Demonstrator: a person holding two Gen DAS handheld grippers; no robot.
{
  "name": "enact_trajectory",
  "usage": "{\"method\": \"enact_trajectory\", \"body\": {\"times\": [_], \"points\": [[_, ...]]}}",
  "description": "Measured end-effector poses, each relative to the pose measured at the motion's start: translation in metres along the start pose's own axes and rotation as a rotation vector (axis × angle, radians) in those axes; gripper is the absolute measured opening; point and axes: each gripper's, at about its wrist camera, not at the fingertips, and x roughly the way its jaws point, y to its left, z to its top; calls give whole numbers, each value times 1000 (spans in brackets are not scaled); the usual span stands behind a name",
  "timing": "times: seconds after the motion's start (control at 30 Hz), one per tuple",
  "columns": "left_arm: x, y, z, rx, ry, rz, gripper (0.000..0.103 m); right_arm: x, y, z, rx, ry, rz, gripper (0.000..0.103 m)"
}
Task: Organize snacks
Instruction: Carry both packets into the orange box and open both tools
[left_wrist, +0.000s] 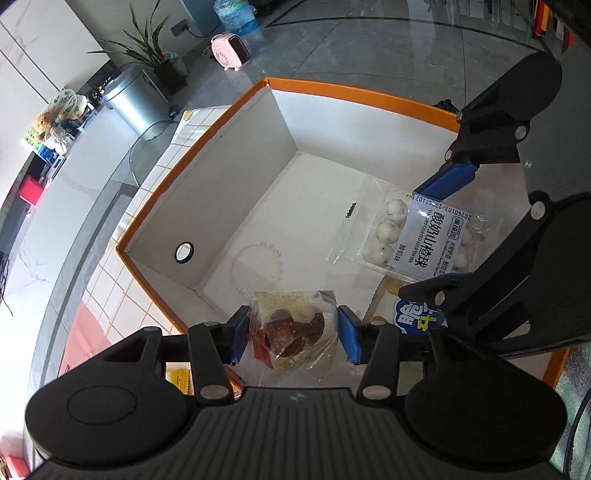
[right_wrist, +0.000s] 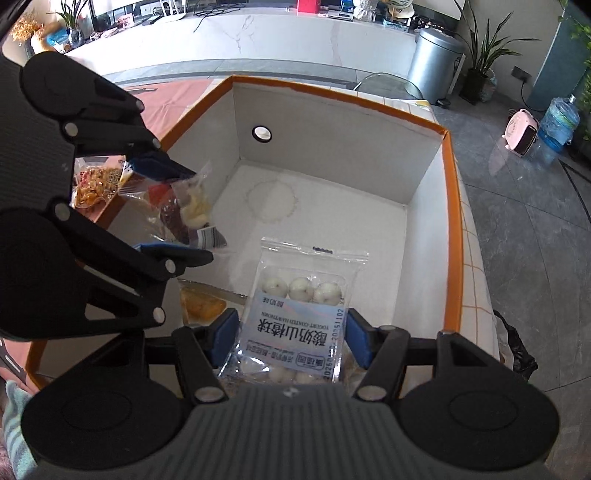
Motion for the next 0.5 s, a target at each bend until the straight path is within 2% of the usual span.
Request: {"method": "enact_trajectory", "body": {"times": [0.27,0.33,0.5], "points": [[-12,2,-4,0,-34,13,62,5,0,2,1,11,-11,66],[-17,5,-5,-16,-45,9,63,2,1,3,5,5,-19,71],[-37,16,-11,-86,-80,-33,69,-13,5,2,25,-3,-18,74]]}}
